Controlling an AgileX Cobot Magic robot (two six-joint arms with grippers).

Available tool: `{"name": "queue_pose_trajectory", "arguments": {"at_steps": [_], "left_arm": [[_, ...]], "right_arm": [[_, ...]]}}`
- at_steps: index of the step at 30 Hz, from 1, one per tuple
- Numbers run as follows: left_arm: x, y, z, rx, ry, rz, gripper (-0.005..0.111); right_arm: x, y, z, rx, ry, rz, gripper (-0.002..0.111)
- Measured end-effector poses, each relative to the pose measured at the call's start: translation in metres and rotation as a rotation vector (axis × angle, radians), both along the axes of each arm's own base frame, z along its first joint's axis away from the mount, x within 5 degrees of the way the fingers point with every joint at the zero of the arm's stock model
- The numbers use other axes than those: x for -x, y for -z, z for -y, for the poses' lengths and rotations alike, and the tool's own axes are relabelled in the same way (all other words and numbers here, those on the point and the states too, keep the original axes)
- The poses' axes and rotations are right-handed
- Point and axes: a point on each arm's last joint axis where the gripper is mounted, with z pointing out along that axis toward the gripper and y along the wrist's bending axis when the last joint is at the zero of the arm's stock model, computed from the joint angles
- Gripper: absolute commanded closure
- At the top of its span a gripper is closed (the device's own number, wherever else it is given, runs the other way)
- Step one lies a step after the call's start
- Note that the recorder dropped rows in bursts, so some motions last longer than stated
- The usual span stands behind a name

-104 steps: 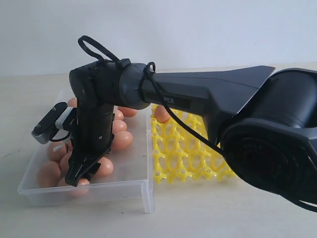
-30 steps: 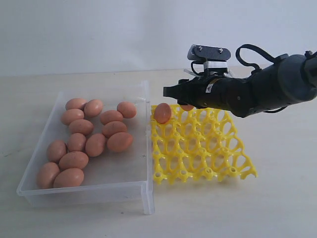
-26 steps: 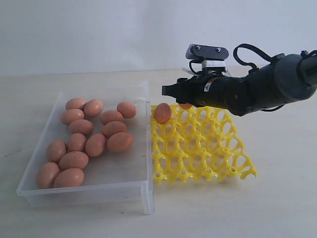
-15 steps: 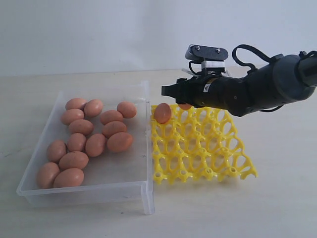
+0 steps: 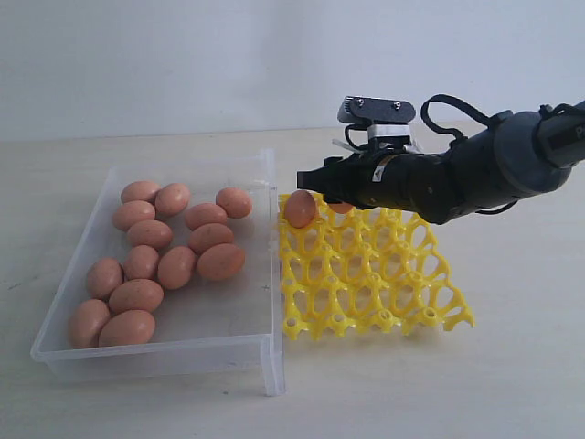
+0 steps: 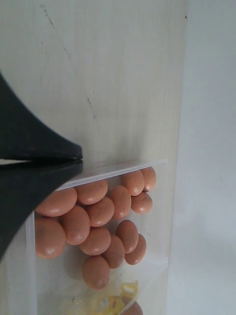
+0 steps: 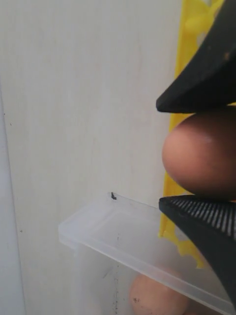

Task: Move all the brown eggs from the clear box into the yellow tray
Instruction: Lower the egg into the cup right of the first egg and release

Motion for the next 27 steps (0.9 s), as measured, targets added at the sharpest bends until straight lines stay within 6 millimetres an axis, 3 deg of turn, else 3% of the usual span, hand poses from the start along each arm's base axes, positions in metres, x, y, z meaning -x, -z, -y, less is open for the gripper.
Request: {"name": "queue_pose_trajectory", "arguments": {"at_steps": [23, 27], "left_arm": [[0.0, 0.0, 0.0, 0.0, 0.0, 0.0, 0.107], [0.0, 0.0, 0.0, 0.0, 0.0, 0.0, 0.107]], "right_arm": [[-0.009, 0.0006, -0.0059, 0.018, -0.023, 0.0, 0.108], [-0.0085, 0.0012, -0.0059, 0.028, -0.031, -0.005, 0.093]]}}
